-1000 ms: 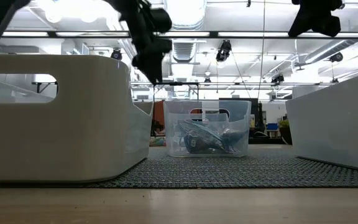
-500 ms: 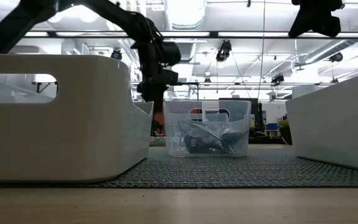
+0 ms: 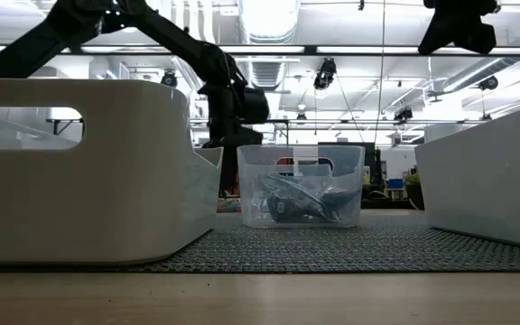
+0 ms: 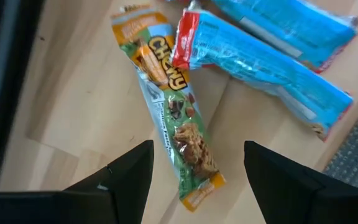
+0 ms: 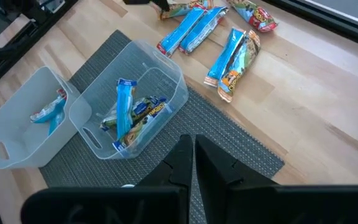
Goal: Pick and place Granola Bars by type
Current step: Put the orange granola bar into the white bin
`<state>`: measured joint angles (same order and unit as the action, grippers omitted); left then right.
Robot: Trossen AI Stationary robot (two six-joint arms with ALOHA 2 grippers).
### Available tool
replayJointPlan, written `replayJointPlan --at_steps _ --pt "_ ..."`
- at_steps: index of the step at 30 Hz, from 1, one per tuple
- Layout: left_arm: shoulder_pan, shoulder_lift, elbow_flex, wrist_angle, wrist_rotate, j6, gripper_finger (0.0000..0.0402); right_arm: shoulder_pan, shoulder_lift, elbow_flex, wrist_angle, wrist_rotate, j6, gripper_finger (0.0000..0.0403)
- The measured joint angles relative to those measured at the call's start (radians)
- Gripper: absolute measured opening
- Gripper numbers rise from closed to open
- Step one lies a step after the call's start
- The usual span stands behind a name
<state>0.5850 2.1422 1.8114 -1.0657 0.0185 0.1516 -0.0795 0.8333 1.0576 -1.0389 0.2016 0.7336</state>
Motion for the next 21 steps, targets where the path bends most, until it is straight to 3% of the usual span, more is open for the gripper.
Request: replayJointPlan --at_steps 21 --pt "0.003 0.076 0.000 0.011 -0.021 -0.049 0.0232 0.000 0.000 -0.001 0.000 0.001 0.018 0.0012"
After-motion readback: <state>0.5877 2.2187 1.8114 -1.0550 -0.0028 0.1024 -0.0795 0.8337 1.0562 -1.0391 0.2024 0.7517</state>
